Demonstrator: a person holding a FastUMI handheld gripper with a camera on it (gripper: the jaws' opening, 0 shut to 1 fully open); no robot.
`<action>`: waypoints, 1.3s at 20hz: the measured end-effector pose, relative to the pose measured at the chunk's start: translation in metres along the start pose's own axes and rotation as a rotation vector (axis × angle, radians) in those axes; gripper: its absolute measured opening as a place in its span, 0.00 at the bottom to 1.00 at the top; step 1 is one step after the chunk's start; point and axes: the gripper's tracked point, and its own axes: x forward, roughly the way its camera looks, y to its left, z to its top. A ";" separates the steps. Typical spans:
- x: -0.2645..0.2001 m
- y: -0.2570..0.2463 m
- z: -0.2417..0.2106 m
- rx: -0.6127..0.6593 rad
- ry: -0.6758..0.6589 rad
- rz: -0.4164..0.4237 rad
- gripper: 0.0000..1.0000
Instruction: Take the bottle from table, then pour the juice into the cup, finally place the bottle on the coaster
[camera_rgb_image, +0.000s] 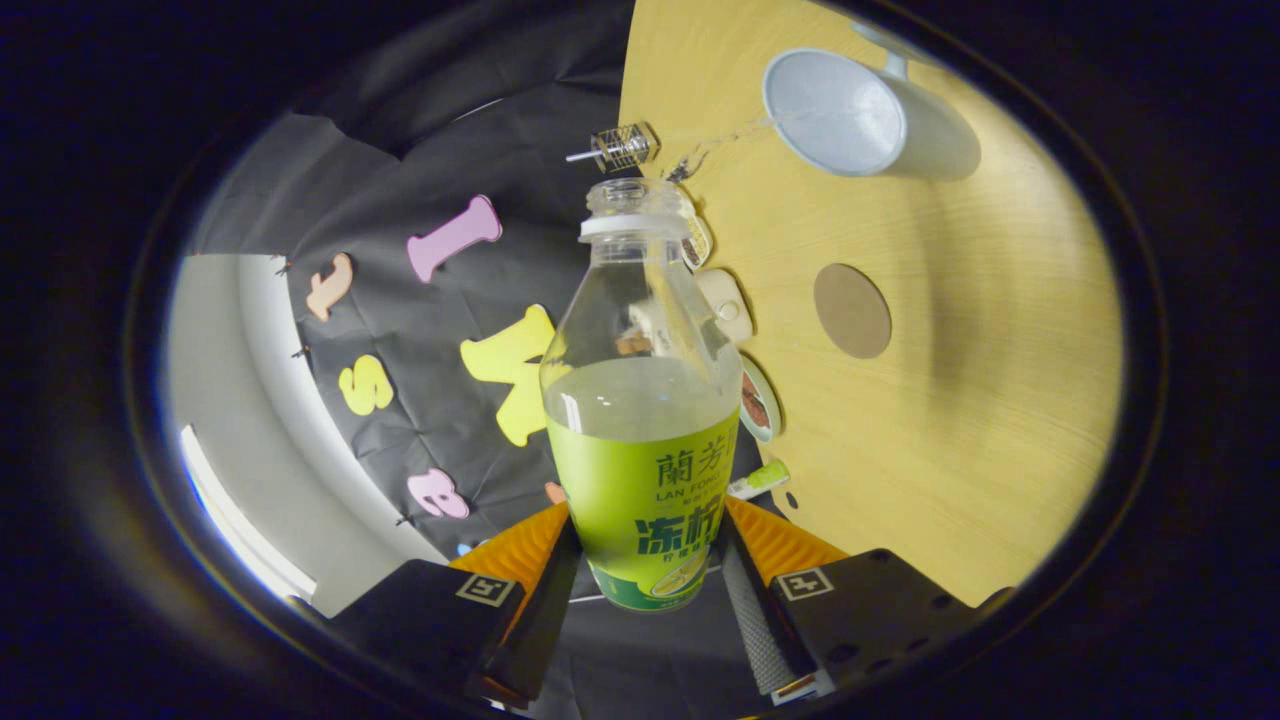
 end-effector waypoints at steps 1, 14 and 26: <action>0.000 0.001 0.000 0.006 0.000 0.004 0.79; -0.005 0.023 -0.002 0.061 -0.001 0.067 0.79; -0.008 0.053 -0.004 0.115 0.001 0.143 0.79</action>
